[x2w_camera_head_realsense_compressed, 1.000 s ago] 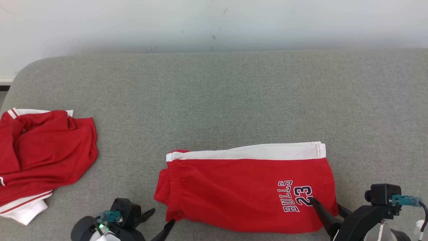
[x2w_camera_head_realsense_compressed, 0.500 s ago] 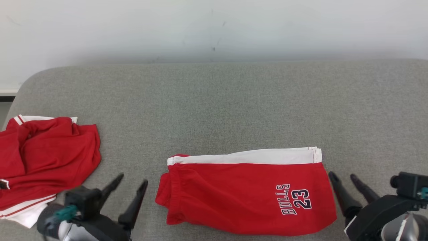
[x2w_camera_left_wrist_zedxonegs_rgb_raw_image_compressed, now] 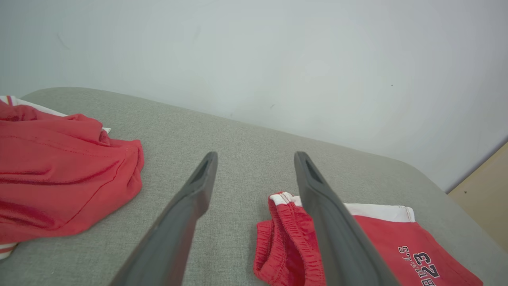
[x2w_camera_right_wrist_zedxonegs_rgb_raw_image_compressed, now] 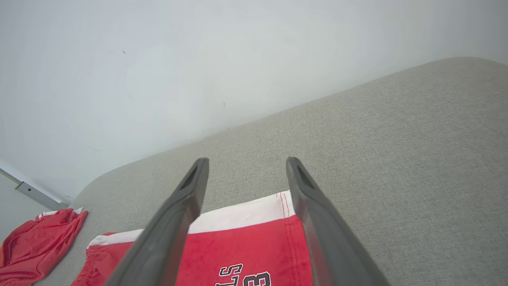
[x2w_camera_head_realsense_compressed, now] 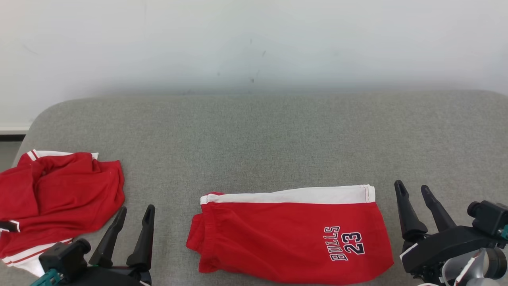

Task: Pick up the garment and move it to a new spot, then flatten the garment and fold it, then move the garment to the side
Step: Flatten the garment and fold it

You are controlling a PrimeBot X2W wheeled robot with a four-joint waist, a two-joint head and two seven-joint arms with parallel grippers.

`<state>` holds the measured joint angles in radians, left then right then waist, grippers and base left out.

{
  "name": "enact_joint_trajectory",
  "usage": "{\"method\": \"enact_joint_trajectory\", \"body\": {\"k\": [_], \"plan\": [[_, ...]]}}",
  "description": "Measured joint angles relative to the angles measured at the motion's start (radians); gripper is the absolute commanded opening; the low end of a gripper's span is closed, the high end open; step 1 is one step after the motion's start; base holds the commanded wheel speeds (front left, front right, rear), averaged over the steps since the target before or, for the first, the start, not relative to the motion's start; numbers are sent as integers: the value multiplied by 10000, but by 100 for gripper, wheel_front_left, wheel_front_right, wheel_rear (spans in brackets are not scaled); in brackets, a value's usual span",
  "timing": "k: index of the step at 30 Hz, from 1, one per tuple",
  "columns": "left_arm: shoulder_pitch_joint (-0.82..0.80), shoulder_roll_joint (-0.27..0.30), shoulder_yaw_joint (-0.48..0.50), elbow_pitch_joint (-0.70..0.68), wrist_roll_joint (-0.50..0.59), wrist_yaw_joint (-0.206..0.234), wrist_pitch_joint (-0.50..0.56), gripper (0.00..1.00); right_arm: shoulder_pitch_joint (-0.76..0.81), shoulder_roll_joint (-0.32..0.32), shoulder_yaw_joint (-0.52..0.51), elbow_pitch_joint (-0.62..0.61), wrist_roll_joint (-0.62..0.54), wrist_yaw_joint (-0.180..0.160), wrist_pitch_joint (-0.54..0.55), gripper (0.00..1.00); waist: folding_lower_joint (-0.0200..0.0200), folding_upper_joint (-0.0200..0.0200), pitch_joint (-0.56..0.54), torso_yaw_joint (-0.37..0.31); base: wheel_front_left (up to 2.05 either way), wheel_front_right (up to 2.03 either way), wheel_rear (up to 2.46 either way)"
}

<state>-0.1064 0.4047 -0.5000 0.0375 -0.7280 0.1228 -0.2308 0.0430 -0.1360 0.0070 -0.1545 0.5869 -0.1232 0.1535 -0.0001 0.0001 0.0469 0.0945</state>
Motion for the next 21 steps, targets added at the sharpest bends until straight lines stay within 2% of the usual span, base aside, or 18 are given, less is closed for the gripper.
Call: {"method": "enact_joint_trajectory", "body": {"k": [7,15,21], "plan": [[637,-186,483,50,-334,4,0,100,-113,117,102,523,-205,0,-602,100,0,0,-371,-40,0,0,0],[1280,-119,470,125,-267,12,359,100,-95,105,132,1051,-579,-2,-665,100,1,-1,-453,-69,0,0,0],[1321,-127,698,52,184,12,635,100,-172,-12,151,1448,-665,-12,186,100,1,-1,-425,-53,0,0,0]]}}
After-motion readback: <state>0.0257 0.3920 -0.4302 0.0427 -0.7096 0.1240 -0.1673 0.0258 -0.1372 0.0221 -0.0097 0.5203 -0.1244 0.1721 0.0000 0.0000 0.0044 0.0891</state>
